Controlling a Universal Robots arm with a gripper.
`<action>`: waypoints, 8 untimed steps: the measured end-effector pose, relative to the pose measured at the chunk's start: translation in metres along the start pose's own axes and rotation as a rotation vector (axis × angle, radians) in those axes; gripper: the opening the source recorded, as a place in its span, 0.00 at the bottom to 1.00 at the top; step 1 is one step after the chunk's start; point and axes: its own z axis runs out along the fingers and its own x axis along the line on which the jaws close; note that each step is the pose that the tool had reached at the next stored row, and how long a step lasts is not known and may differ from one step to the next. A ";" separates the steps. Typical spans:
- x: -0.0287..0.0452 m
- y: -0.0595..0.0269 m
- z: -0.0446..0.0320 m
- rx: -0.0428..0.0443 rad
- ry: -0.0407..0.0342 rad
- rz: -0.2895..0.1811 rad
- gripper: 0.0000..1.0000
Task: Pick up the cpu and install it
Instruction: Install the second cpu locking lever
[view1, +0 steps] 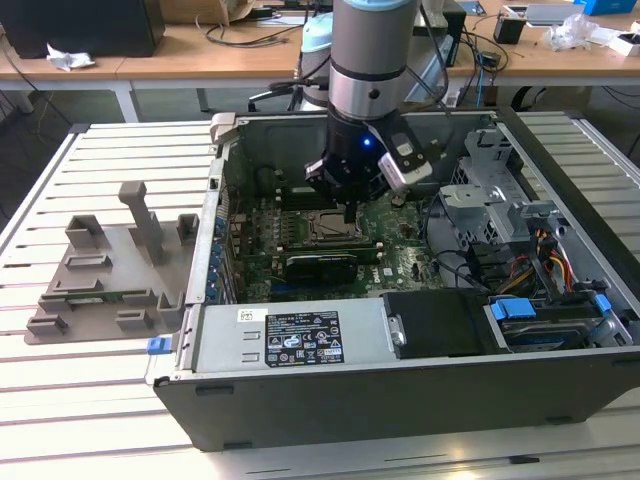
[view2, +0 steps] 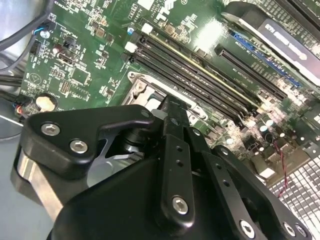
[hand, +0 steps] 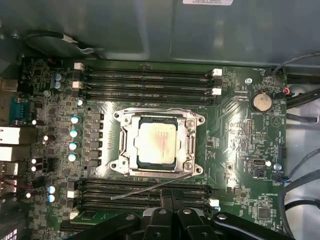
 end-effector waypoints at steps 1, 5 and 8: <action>0.0000 -0.0002 0.0028 0.0001 0.0000 0.000 0.11; -0.0001 -0.0005 0.0104 0.0000 0.0000 0.000 0.11; 0.0008 -0.0006 0.0133 0.0000 -0.0001 0.000 0.11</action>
